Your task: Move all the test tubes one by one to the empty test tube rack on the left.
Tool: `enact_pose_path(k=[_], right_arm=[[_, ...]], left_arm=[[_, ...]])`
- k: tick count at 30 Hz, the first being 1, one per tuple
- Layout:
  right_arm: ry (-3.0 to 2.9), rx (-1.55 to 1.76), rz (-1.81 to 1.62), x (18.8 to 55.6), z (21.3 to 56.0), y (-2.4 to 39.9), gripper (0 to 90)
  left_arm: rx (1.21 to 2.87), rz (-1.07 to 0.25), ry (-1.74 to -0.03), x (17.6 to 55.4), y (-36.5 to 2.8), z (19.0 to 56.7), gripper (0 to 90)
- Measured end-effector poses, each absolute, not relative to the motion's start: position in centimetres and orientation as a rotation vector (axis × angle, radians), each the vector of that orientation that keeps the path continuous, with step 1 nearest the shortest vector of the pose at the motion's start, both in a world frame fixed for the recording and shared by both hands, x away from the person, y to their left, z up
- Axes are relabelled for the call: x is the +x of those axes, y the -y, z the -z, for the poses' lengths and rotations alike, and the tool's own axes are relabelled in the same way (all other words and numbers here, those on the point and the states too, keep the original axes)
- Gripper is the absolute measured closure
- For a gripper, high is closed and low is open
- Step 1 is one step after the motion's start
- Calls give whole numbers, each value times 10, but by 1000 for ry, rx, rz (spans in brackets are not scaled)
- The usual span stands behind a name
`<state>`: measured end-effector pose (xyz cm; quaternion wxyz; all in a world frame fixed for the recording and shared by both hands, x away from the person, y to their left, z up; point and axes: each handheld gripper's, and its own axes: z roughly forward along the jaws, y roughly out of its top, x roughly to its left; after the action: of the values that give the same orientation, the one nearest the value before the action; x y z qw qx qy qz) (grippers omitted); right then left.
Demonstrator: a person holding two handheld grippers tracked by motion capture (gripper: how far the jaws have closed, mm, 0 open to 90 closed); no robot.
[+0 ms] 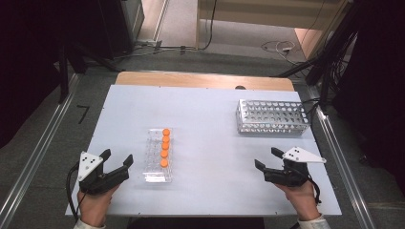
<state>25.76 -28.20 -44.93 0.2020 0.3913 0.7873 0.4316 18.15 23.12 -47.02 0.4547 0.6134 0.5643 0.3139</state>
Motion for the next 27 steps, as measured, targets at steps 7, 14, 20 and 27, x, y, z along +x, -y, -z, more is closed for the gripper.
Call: enact_pose_path(k=[7,14,20,27], right_arm=[[-2160,1147,-1191,258,451,299,201],[-2117,1215,-1164,260,456,319,200],[-2057,1297,-1127,262,461,338,200],[-1980,1410,-1081,266,472,364,184]], left_arm=[[1499,-770,-1409,180,-236,471,209],[1487,-766,-1425,179,-240,472,209],[1478,-769,-1429,178,-242,473,209],[1459,-771,-1446,178,-245,474,210]])
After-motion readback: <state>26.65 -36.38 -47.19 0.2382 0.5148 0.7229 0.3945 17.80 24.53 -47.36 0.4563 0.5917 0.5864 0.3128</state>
